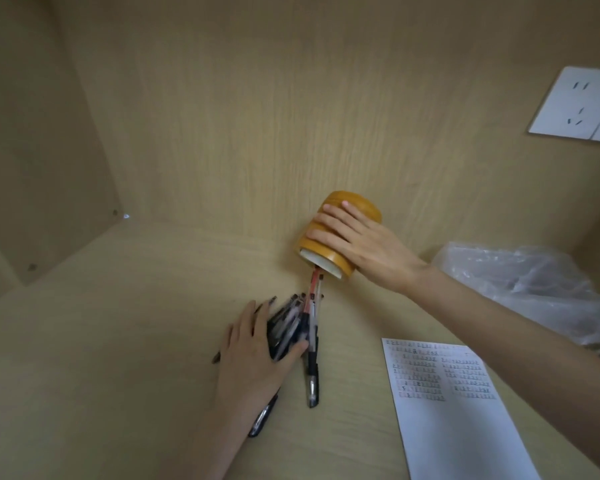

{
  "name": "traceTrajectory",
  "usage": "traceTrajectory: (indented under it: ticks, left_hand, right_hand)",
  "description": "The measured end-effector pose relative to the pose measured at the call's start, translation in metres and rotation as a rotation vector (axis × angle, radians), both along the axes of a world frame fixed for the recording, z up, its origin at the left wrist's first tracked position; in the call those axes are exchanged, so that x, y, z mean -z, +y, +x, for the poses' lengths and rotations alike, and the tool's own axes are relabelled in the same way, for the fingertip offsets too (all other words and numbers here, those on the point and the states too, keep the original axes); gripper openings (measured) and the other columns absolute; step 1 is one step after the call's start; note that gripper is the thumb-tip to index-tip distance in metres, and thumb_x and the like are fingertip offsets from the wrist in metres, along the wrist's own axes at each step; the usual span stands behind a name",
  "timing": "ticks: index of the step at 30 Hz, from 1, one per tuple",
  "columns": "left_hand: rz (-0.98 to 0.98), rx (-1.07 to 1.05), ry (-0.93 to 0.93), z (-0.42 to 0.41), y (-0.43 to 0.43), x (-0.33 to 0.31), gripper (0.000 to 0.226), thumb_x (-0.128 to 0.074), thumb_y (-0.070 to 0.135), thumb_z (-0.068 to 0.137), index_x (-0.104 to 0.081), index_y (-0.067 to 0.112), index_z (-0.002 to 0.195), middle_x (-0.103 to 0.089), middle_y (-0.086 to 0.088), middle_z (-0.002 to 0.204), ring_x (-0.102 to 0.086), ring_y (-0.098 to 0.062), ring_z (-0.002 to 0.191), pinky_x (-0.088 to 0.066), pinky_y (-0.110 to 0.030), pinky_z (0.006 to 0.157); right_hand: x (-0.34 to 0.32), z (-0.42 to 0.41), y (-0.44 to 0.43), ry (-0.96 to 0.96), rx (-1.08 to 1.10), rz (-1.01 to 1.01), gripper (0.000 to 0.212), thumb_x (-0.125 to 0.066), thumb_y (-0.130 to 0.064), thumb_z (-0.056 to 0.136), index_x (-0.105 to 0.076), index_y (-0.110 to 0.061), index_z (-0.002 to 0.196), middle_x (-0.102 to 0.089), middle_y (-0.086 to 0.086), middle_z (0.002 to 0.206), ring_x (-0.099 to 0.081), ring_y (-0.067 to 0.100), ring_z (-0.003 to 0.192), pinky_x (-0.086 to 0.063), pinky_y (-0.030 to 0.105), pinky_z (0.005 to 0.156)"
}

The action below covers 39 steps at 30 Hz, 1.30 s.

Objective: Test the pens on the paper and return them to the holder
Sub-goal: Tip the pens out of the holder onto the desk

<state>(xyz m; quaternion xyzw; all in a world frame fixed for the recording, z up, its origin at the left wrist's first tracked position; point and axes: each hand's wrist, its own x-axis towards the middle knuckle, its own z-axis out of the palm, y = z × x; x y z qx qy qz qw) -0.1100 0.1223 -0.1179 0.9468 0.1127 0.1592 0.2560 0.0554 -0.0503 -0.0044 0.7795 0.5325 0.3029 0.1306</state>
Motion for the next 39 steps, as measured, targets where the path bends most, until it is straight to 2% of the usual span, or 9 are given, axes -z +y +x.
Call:
traceTrajectory:
  ticks: [5, 10, 13, 16, 22, 26, 29, 34, 39]
  left_hand:
    - [0.156, 0.016, 0.054, 0.004, -0.003, 0.006, 0.099, -0.006, 0.082, 0.069, -0.016, 0.023, 0.147, -0.018, 0.000, 0.155, -0.014, -0.018, 0.143, -0.006, -0.033, 0.114]
    - [0.175, -0.013, 0.119, 0.010, -0.004, 0.006, 0.085, -0.013, 0.073, 0.082, -0.047, 0.014, 0.133, -0.051, -0.012, 0.135, -0.048, -0.030, 0.125, -0.036, -0.046, 0.102]
    - [0.161, -0.030, 0.132, 0.011, -0.006, 0.007, 0.082, -0.013, 0.069, 0.085, -0.052, 0.012, 0.129, -0.055, -0.015, 0.130, -0.052, -0.033, 0.121, -0.040, -0.052, 0.097]
    - [0.161, -0.040, 0.120, 0.012, -0.006, 0.008, 0.082, -0.016, 0.068, 0.081, -0.047, 0.013, 0.134, -0.046, -0.015, 0.140, -0.041, -0.033, 0.131, -0.030, -0.054, 0.104]
    - [0.222, -0.022, 0.140, 0.013, -0.009, 0.009, 0.071, -0.026, 0.060, 0.083, -0.059, 0.012, 0.123, -0.057, -0.016, 0.128, -0.053, -0.034, 0.119, -0.041, -0.058, 0.092]
    - [0.174, 0.010, 0.147, 0.014, -0.011, 0.008, 0.087, -0.006, 0.068, 0.078, -0.035, 0.016, 0.142, -0.031, -0.014, 0.149, -0.026, -0.031, 0.139, -0.014, -0.050, 0.111]
    - [0.192, 0.019, 0.123, 0.014, -0.014, 0.006, 0.078, -0.014, 0.064, 0.086, -0.052, 0.011, 0.130, -0.050, -0.018, 0.135, -0.045, -0.036, 0.127, -0.028, -0.057, 0.102]
    - [0.112, 0.121, -0.168, 0.005, -0.036, -0.006, 0.043, -0.043, 0.055, 0.080, -0.061, 0.019, 0.094, -0.055, -0.006, 0.120, -0.041, -0.027, 0.124, -0.031, -0.047, 0.108]
    - [0.237, 0.240, -0.176, -0.005, -0.067, -0.004, 0.045, -0.047, 0.067, 0.067, -0.057, 0.024, 0.072, -0.047, 0.004, 0.103, -0.035, -0.016, 0.109, -0.035, -0.031, 0.096]
  right_hand:
    - [0.009, 0.005, -0.008, 0.114, 0.092, 0.094, 0.069, -0.056, 0.000, 0.083, -0.031, -0.014, 0.146, -0.036, 0.015, 0.149, -0.024, 0.032, 0.142, -0.008, 0.045, 0.119]
    - [0.022, -0.001, -0.017, 0.291, 0.160, 0.286, 0.094, -0.079, -0.013, 0.070, -0.021, -0.020, 0.144, -0.037, 0.011, 0.146, -0.025, 0.029, 0.141, -0.009, 0.046, 0.118]
    - [0.033, -0.006, -0.027, 0.377, 0.168, 0.374, 0.099, -0.083, -0.020, 0.065, -0.022, -0.022, 0.143, -0.038, 0.007, 0.143, -0.031, 0.024, 0.137, -0.020, 0.051, 0.116]
    - [0.042, -0.013, -0.040, 0.704, 0.245, 0.721, 0.099, -0.087, -0.032, 0.060, -0.027, -0.026, 0.139, -0.041, -0.001, 0.136, -0.042, 0.014, 0.123, -0.042, 0.034, 0.098]
    - [0.057, -0.017, -0.060, 1.064, 0.489, 1.227, 0.101, -0.092, -0.028, 0.055, -0.033, -0.017, 0.136, -0.049, -0.003, 0.127, -0.050, 0.014, 0.111, -0.039, 0.025, 0.085]
    - [0.062, -0.019, -0.067, 1.109, 0.511, 1.294, 0.098, -0.092, -0.031, 0.054, -0.036, -0.018, 0.134, -0.055, -0.001, 0.124, -0.054, 0.017, 0.110, -0.041, 0.027, 0.086]
    - [0.061, -0.024, -0.068, 1.151, 0.507, 1.301, 0.101, -0.091, -0.039, 0.049, -0.037, -0.020, 0.133, -0.055, -0.004, 0.123, -0.054, 0.015, 0.111, -0.044, 0.031, 0.092]
    - [0.066, -0.024, -0.074, 1.228, 0.488, 1.249, 0.113, -0.089, -0.063, 0.038, -0.036, -0.031, 0.133, -0.056, -0.007, 0.126, -0.055, 0.013, 0.116, -0.046, 0.045, 0.101]
    - [0.067, -0.051, -0.077, 1.288, 0.527, 1.331, 0.104, -0.082, -0.047, 0.061, -0.026, -0.020, 0.144, -0.042, -0.004, 0.141, -0.042, 0.019, 0.131, -0.038, 0.038, 0.106]
